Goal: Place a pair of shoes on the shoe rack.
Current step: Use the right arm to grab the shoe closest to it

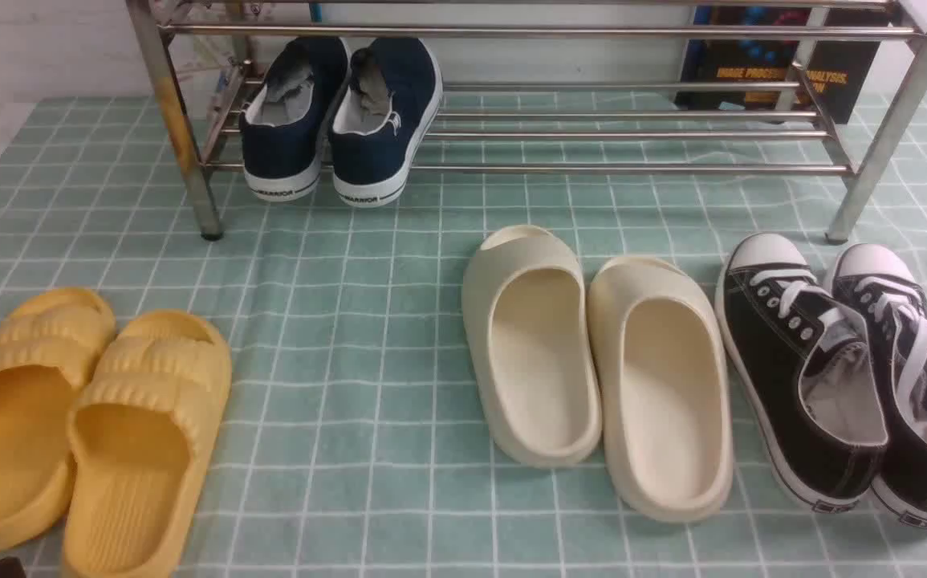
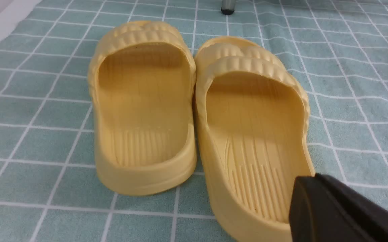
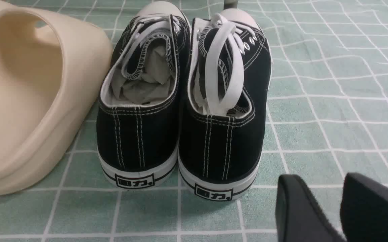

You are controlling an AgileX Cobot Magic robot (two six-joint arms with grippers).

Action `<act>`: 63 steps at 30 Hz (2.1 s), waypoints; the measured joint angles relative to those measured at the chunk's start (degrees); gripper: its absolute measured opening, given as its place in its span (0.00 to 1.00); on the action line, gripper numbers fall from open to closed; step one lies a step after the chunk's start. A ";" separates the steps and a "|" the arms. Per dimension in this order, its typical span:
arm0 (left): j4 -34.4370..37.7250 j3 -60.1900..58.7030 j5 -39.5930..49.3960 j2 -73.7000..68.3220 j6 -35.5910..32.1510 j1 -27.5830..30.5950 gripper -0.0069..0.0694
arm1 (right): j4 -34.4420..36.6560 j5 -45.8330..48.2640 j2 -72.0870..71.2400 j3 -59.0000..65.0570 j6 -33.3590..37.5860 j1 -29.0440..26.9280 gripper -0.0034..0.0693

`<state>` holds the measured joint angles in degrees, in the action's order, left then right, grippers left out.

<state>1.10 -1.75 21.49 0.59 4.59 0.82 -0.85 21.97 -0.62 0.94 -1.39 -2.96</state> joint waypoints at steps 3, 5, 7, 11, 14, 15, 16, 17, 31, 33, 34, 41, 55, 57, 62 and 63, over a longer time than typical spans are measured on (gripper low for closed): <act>0.00 0.00 0.00 0.00 0.00 0.00 0.07 | -0.13 0.00 0.00 0.00 0.00 0.00 0.38; 0.00 0.00 0.00 0.00 0.00 0.00 0.07 | -0.13 0.00 0.00 0.00 0.00 0.00 0.38; 0.00 0.00 0.00 0.00 0.00 0.00 0.07 | -0.13 0.00 0.00 0.00 0.00 0.00 0.38; 0.00 0.00 0.00 0.00 0.00 0.00 0.07 | -0.13 0.00 0.00 0.00 0.00 0.00 0.38; 0.00 0.00 0.00 0.00 0.00 0.00 0.07 | -0.03 0.00 0.00 0.00 0.00 0.00 0.38; 0.00 0.00 0.00 0.00 0.00 0.00 0.07 | -0.03 0.00 0.00 0.00 -0.06 0.00 0.38; 0.00 0.00 0.00 0.00 0.00 0.00 0.07 | 0.09 0.00 0.00 0.00 -0.07 0.00 0.38; 0.00 0.00 0.00 0.00 0.00 0.00 0.07 | 0.85 0.00 0.00 0.00 -0.46 0.00 0.38; 0.00 0.00 0.00 0.00 0.00 0.00 0.07 | 35.18 -6.23 0.00 0.53 -20.25 0.00 0.38; 0.00 0.00 0.00 0.00 0.00 0.00 0.07 | 35.58 -7.61 0.00 0.53 -20.53 0.00 0.38; 0.00 0.00 0.00 0.00 0.00 0.00 0.07 | 35.58 -7.91 0.00 0.53 -20.53 0.00 0.38; 0.00 0.00 0.00 0.00 0.00 0.00 0.08 | 35.07 -10.41 0.00 0.53 -20.53 0.00 0.38; 0.00 0.00 0.00 0.00 0.00 0.00 0.08 | 22.26 5.14 14.41 -21.86 1.74 0.00 0.10; 0.00 0.00 0.00 0.00 0.00 0.00 0.08 | 17.31 14.01 23.81 -30.71 4.87 0.00 0.04; 0.00 0.00 0.00 0.00 0.00 0.00 0.08 | 13.78 29.43 39.57 -43.39 11.44 0.80 0.04; 0.00 0.00 0.00 0.00 0.00 0.00 0.08 | 13.78 31.21 42.38 -44.85 12.36 1.48 0.04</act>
<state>1.10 -1.75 21.49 0.59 4.59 0.82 12.93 53.19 41.75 -43.91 10.97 -1.48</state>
